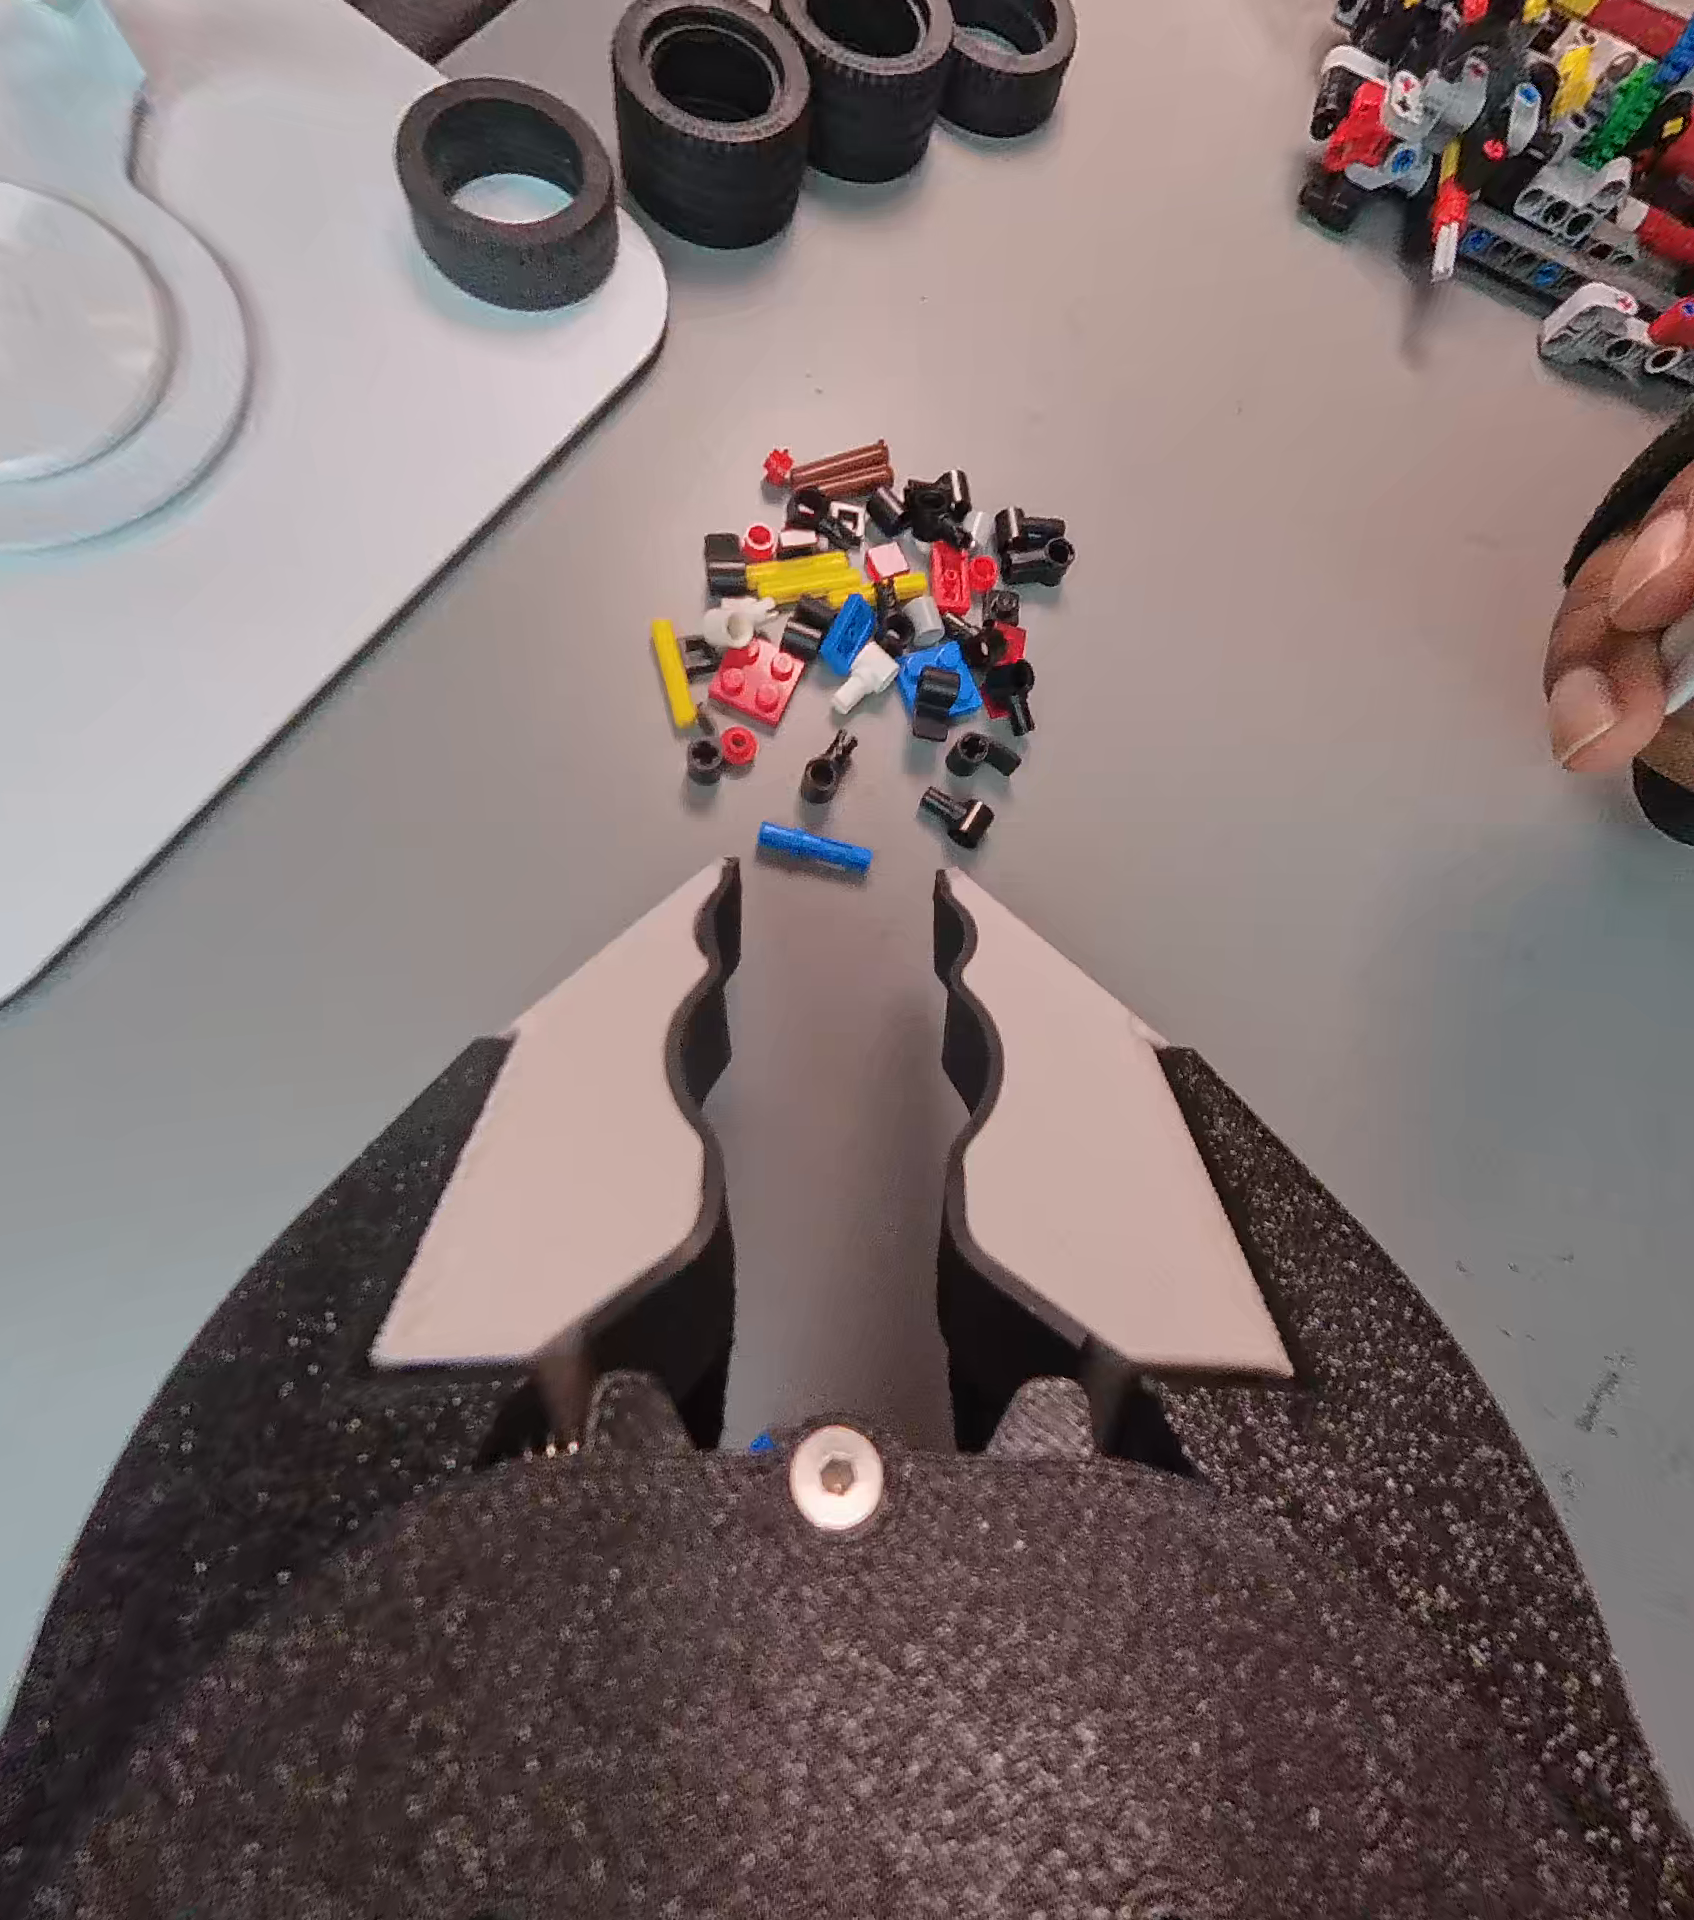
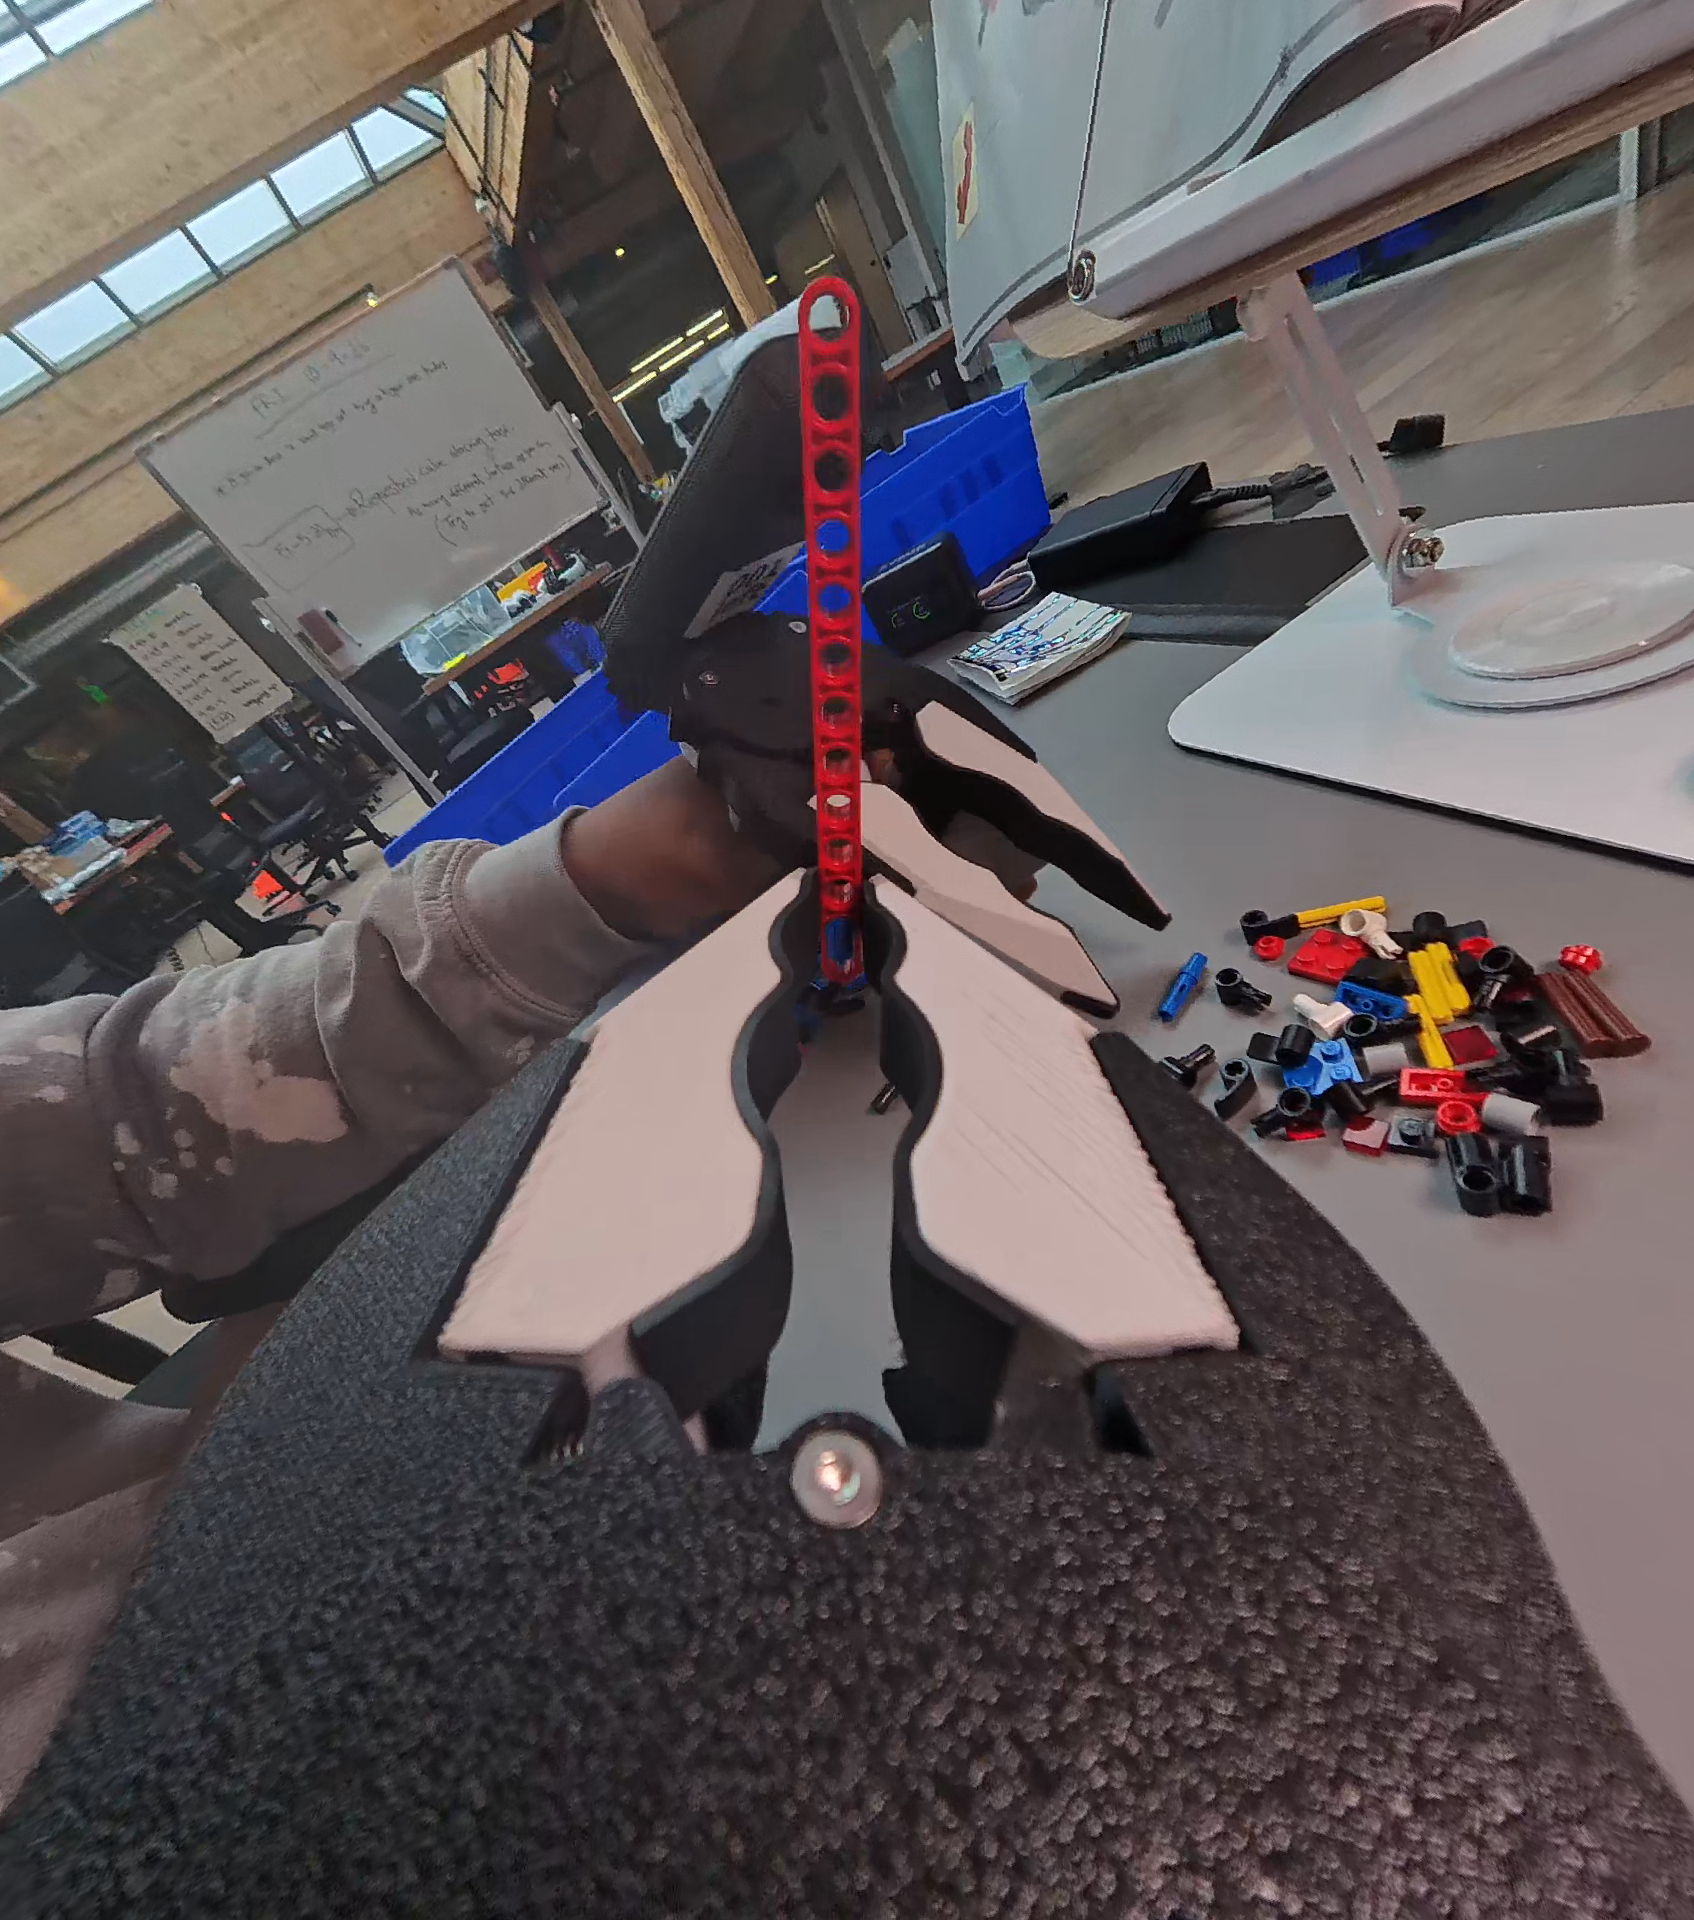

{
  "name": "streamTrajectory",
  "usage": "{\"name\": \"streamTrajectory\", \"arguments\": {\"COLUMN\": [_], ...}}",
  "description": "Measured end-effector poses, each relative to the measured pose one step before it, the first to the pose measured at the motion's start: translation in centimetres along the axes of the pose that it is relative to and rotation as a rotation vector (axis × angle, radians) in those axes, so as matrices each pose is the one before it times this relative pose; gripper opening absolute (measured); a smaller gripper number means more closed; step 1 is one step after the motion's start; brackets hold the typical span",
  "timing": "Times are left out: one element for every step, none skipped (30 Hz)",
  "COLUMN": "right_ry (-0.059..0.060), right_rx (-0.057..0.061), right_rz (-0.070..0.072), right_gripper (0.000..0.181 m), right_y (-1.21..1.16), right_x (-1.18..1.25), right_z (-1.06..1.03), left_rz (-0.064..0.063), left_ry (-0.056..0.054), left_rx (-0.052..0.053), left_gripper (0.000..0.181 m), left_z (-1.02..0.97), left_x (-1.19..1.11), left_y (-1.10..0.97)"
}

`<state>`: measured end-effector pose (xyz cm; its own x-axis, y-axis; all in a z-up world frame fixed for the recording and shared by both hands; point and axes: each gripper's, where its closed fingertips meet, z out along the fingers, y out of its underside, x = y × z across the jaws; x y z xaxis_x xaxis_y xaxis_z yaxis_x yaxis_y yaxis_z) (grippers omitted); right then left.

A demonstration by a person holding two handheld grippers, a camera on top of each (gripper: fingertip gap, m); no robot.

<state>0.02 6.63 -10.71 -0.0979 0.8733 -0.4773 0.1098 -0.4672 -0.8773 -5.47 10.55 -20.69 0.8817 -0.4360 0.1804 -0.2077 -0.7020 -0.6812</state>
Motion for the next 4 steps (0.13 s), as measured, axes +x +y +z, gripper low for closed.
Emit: {"name": "streamTrajectory", "arguments": {"right_ry": [0.0010,0.0014,0.0021,0.0018], "right_rx": [0.0053,0.0051,0.0050,0.0036], "right_rz": [-0.0014,-0.0010,-0.0009,-0.0002], "right_gripper": [0.007,0.006,0.007,0.007], "right_y": [-0.178,-0.176,-0.149,-0.114], "right_x": [0.001,0.026,0.049,0.052], "right_z": [-0.124,-0.127,-0.126,-0.115], "left_rz": [0.0212,0.0255,0.0237,0.0216], "left_ry": [0.0032,-0.0027,-0.0052,-0.0208], "left_rx": [-0.0093,-0.0177,-0.0216,-0.0013], "left_gripper": [0.036,0.037,0.035,0.030], "left_z": [0.577,0.536,0.396,0.083], "left_x": [0.092,0.044,0.023,-0.200], "left_y": [-0.034,0.126,0.190,-0.125]}}
